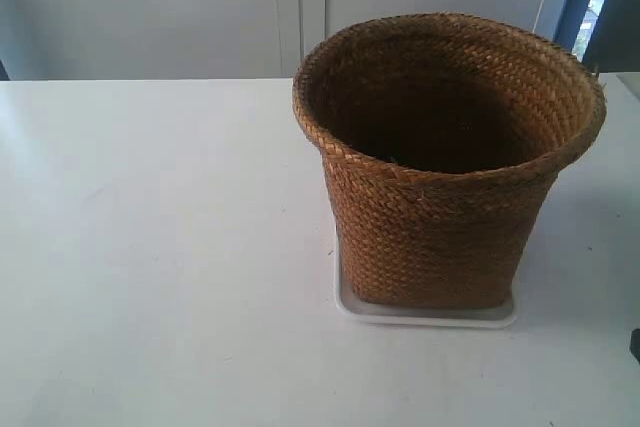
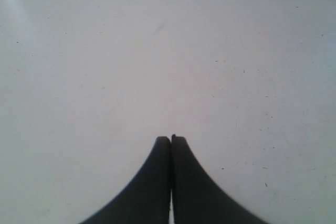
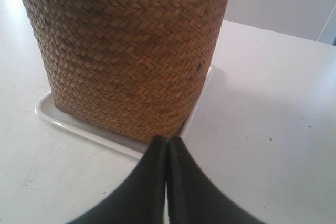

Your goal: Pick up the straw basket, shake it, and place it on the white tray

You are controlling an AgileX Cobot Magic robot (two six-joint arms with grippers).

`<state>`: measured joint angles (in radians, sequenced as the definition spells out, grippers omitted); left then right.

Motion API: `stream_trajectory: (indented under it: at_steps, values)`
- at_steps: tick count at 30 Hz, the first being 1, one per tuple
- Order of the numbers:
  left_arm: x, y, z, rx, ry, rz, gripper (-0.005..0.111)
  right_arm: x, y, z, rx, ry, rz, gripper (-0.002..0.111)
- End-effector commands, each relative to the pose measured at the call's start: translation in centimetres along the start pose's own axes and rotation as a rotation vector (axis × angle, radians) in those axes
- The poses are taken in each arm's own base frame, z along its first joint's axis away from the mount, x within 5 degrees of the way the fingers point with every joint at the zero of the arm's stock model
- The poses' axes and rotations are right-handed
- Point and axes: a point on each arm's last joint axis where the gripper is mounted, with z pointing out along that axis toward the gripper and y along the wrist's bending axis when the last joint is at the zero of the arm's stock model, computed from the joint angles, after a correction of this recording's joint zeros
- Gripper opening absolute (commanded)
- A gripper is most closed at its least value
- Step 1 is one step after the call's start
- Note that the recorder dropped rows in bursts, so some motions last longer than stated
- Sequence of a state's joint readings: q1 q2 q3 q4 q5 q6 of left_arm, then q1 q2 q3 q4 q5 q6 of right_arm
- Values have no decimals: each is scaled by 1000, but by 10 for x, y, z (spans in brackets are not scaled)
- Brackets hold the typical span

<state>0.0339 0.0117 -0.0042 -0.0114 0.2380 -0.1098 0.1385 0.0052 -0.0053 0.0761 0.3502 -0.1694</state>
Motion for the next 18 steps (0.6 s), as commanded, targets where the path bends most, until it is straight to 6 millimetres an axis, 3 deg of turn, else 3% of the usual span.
stream_trajectory:
  at_steps: [1,18]
  values:
    - [1,-1,0,13,-5,-5,0,1,0,0,-2,-1,3,0]
    - [1,-1,0,13,-5,-5,0,1,0,0,-2,-1,10,0]
